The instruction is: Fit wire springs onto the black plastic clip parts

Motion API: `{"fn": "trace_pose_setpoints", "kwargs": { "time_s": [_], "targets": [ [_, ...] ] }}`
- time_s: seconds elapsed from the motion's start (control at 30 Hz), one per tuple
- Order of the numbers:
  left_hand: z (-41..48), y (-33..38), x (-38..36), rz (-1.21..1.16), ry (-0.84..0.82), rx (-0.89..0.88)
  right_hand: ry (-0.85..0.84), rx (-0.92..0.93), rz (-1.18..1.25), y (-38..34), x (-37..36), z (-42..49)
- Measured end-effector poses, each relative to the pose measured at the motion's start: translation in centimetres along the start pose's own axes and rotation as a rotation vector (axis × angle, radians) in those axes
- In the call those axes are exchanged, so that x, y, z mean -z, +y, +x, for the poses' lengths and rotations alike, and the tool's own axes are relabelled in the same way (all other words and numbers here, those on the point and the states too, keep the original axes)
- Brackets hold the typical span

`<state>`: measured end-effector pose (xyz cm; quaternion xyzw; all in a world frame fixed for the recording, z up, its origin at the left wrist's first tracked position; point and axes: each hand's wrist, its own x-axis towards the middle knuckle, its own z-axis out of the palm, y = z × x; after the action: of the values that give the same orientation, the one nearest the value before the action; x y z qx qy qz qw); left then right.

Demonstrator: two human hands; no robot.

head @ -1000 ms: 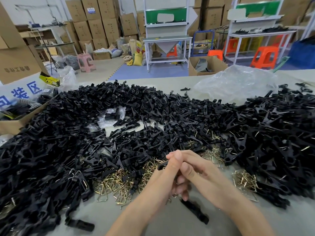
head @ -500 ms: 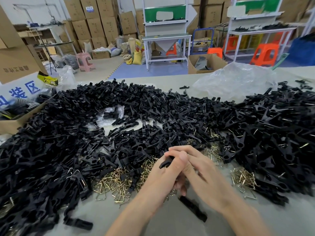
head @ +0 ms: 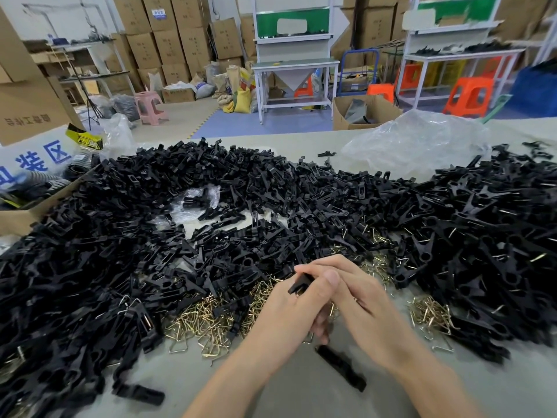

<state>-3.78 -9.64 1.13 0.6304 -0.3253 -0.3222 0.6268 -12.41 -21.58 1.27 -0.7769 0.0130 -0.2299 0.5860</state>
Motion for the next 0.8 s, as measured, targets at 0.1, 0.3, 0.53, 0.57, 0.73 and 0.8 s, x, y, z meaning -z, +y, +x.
{"fn": "trace_pose_setpoints", "kwargs": {
  "time_s": [0.1, 0.3, 0.53, 0.57, 0.73, 0.8],
  "targets": [
    [-0.01, 0.23, -0.11, -0.028, 0.016, 0.026, -0.010, -0.024, 0.024, 0.04, -0.04, -0.04],
    [-0.39, 0.37, -0.06, -0.042, 0.016, 0.051, -0.043, -0.032, 0.049, 0.33, 0.04, -0.14],
    [-0.24, 0.37, -0.02, 0.028, 0.018, 0.055, -0.060, -0.041, 0.049, 0.31, 0.03, -0.02],
    [-0.21, 0.27, 0.05, 0.032, 0.020, 0.062, -0.060, -0.037, 0.045, 0.26, 0.03, -0.04],
    [-0.30, 0.19, 0.41, -0.008, 0.003, 0.082, -0.078, -0.058, 0.066, -0.29, -0.04, -0.17],
    [-0.30, 0.22, 0.54, -0.020, 0.004, 0.112, -0.125, -0.080, 0.059, -0.53, -0.03, -0.17]
  ]
}}
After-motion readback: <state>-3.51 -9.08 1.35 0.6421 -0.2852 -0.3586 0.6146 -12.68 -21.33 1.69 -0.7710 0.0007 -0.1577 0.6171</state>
